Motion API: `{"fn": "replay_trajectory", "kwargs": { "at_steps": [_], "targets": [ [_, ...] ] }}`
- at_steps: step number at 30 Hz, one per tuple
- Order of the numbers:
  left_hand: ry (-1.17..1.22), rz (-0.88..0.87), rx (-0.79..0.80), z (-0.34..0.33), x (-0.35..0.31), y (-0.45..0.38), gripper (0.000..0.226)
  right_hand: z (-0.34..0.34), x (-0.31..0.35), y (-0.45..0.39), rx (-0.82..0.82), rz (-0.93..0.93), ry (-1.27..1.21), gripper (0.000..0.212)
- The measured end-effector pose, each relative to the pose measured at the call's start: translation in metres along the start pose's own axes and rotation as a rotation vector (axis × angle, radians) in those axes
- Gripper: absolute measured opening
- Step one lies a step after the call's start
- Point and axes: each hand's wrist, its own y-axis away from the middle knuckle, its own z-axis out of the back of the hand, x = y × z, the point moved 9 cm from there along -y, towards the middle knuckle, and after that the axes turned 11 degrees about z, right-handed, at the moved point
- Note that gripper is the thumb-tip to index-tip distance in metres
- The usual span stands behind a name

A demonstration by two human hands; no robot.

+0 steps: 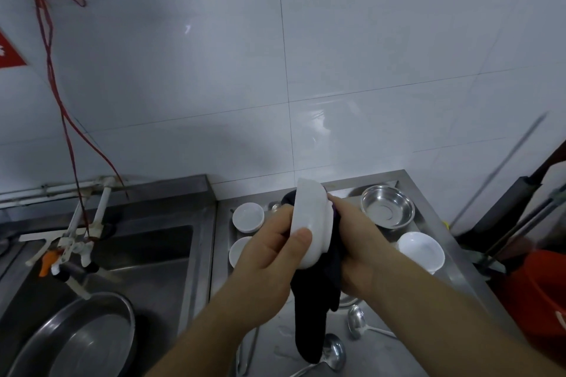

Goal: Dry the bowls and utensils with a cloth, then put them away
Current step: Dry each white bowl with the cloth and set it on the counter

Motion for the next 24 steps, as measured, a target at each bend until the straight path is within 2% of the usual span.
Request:
{"fn": "replay_trajectory", "kwargs": {
  "at_steps": [4, 8, 10, 14, 22, 24],
  "targets": [
    [0.031, 0.055, 0.052, 0.000, 0.004, -0.004, 0.028, 0.007, 0.004, -0.001, -0.101, 0.047, -0.021, 0.037],
    [-0.030, 0.109, 0.169, 0.011, 0.001, -0.004, 0.054, 0.012, 0.017, -0.005, -0.123, 0.149, 0.072, 0.041],
    [-0.091, 0.116, 0.182, 0.012, -0.005, -0.005, 0.059, 0.008, 0.022, -0.004, -0.116, 0.201, 0.120, 0.038],
    [-0.103, 0.111, 0.043, 0.016, -0.008, -0.002, 0.042, 0.000, 0.024, -0.003, -0.085, 0.268, 0.166, 0.036],
    [-0.199, 0.006, -0.104, 0.021, 0.000, -0.006, 0.018, -0.001, -0.011, -0.005, -0.166, 0.069, 0.017, 0.038],
    [-0.253, -0.002, -0.142, 0.023, 0.005, -0.009, 0.020, -0.002, -0.021, -0.007, -0.160, 0.058, 0.006, 0.031]
  ]
}}
